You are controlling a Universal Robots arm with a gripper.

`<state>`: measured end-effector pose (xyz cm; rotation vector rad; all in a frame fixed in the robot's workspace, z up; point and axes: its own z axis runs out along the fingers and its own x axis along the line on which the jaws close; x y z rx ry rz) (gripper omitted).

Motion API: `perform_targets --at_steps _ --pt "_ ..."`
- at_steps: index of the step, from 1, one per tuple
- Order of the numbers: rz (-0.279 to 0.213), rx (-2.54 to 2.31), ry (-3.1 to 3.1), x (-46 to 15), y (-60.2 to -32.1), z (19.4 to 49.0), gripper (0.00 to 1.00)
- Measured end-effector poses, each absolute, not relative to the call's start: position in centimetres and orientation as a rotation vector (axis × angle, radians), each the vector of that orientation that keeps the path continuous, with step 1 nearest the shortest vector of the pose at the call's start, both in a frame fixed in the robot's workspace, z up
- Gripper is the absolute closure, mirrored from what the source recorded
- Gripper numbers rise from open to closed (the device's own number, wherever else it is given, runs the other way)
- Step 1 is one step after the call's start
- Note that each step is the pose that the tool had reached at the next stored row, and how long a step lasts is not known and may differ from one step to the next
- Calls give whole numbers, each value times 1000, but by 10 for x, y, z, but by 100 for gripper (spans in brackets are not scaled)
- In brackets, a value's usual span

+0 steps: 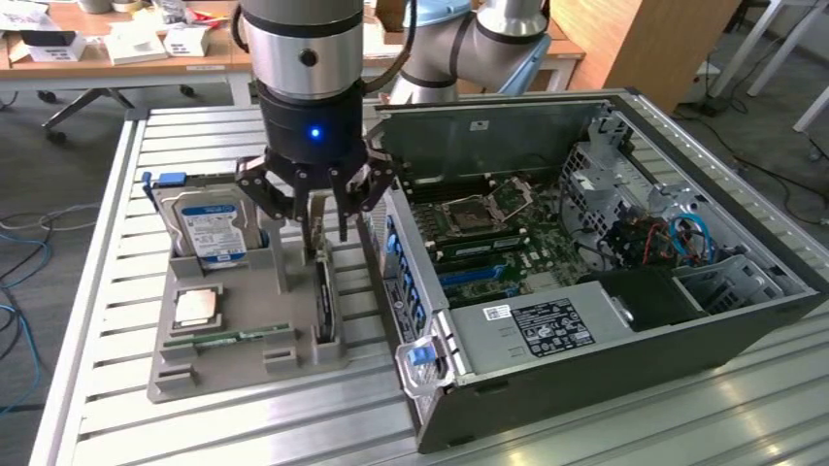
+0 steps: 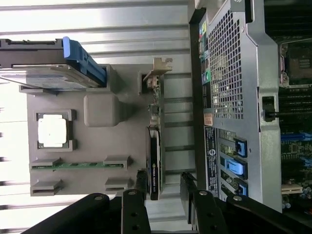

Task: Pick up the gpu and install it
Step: 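Pick up the gpu and move the gpu toward the slot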

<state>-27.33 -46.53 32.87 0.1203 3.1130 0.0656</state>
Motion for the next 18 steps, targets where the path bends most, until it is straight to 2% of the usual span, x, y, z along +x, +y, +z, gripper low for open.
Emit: perform_targets --at_steps 18 --pt "66 120 3113 -273 -465 308 58"
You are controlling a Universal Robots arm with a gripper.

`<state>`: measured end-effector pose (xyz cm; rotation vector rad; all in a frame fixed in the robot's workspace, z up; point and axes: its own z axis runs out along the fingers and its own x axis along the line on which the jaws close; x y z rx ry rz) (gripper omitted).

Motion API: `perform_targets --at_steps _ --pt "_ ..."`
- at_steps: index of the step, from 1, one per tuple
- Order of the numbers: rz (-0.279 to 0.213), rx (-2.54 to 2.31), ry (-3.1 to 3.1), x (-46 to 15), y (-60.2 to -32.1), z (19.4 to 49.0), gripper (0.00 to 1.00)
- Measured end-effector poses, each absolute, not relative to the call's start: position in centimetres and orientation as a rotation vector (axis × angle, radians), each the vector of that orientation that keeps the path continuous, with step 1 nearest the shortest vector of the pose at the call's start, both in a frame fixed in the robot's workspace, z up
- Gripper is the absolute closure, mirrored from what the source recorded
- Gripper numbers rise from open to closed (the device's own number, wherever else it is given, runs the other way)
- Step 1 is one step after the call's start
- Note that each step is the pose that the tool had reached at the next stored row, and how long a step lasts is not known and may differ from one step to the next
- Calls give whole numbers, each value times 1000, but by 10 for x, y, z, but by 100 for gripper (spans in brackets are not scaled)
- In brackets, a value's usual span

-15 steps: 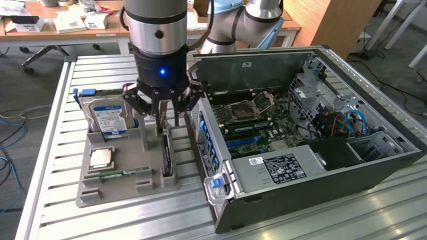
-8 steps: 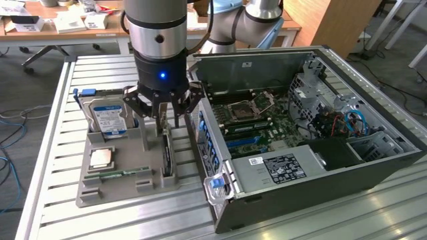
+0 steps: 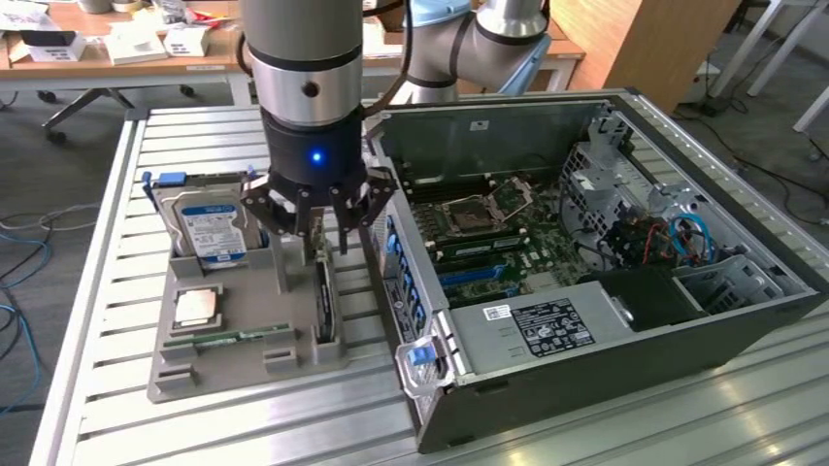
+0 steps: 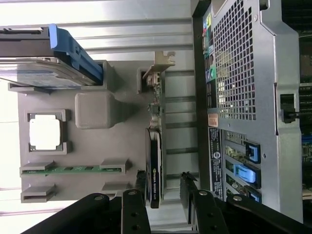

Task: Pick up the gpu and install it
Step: 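Pick up the gpu and move the gpu toward the slot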

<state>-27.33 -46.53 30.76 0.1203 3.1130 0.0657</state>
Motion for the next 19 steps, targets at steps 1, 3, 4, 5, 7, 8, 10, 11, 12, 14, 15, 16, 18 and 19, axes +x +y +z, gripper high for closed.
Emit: perform_targets --at_steps 1,3,4,5,7,8,10,11,12,14,15,16,18,19 --pt "66 120 3113 -273 -465 306 58" --pt "66 120 3113 -273 -465 302 58" --pt "66 120 3113 -273 -465 300 58" --pt "66 120 3113 -273 -465 299 58" --pt "66 120 3113 -273 -465 295 58" --pt "66 120 3113 -273 -465 293 58" --pt "66 120 3113 -273 -465 289 58" --pt "66 120 3113 -273 -465 288 58" --pt "66 120 3113 -273 -465 286 58" --pt "66 120 3113 -273 -465 282 58" --pt "66 120 3113 -273 -465 280 58" --pt "66 120 3113 -273 -465 279 58" --pt "65 120 3113 -273 -465 279 58" --pt "65 120 3113 -273 -465 279 58"
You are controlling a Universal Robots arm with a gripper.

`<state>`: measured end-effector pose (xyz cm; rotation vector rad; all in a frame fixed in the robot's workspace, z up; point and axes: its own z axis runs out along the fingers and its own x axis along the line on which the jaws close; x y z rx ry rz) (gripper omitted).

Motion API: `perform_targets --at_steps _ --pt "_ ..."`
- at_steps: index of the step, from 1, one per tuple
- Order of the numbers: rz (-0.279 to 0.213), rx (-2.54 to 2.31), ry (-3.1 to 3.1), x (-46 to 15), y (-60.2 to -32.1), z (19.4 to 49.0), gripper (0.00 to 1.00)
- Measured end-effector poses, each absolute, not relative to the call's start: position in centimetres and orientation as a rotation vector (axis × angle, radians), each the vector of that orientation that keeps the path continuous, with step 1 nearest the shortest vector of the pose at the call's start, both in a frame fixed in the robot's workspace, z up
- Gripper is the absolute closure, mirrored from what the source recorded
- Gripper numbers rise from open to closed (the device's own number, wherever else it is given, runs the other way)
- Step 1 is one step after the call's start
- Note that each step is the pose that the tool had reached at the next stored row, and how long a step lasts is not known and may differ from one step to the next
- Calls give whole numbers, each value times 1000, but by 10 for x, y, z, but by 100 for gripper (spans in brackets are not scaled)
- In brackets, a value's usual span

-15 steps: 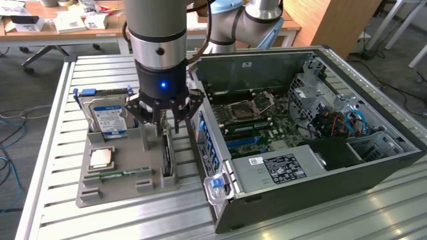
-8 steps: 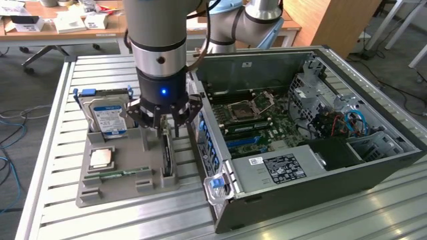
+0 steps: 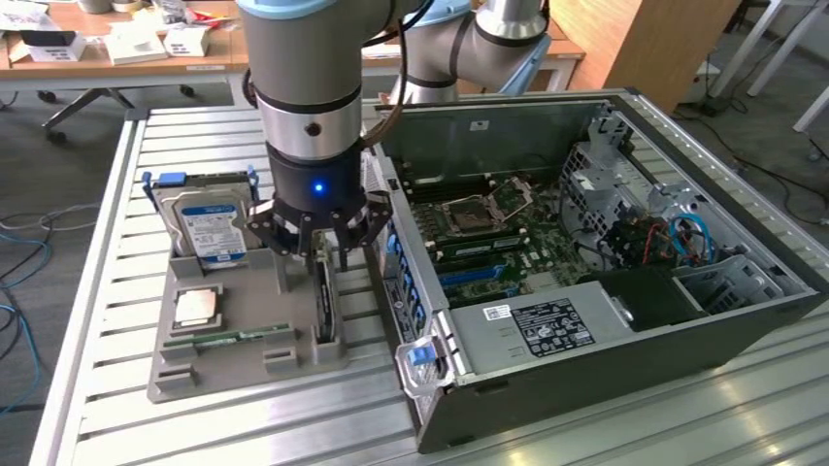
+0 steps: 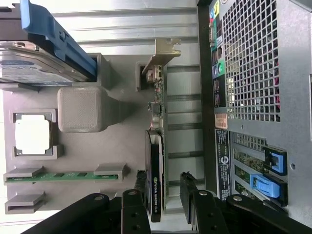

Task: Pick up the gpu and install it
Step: 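Pick up the gpu and move the gpu toward the slot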

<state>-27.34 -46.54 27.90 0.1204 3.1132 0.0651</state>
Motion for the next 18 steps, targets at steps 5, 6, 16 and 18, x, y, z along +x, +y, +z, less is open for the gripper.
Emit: perform_targets --at_steps 5,6,16,18 --pt "65 120 3113 -273 -465 273 58" --pt "65 120 3113 -273 -465 271 58" --pt "65 121 3113 -273 -465 258 58" --pt "65 121 3113 -273 -465 258 58"
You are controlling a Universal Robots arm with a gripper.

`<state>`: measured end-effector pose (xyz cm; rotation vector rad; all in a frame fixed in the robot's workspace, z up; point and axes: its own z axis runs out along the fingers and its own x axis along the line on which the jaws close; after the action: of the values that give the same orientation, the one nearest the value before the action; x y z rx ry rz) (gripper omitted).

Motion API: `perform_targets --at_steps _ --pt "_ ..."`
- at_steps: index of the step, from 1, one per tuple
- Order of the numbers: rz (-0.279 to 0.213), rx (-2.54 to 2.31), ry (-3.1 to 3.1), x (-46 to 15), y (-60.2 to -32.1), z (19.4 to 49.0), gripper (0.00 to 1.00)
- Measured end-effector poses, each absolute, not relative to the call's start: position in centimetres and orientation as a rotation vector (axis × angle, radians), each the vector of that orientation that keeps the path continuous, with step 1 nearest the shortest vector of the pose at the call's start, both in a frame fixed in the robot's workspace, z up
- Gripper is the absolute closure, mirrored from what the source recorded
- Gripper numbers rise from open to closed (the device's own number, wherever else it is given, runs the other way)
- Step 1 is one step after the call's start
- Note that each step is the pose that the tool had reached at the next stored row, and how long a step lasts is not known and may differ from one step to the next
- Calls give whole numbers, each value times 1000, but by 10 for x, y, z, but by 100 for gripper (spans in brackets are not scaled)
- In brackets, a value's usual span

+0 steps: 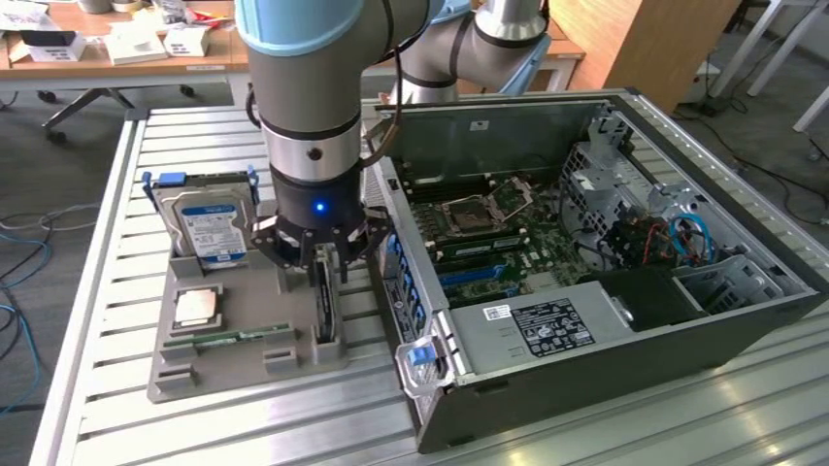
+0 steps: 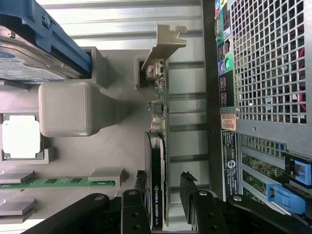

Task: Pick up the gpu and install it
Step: 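Pick up the gpu and move the gpu toward the slot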

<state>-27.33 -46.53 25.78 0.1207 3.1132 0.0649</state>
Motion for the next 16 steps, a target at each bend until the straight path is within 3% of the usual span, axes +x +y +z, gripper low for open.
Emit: perform_targets --at_steps 16 --pt "65 121 3113 -273 -460 248 58"
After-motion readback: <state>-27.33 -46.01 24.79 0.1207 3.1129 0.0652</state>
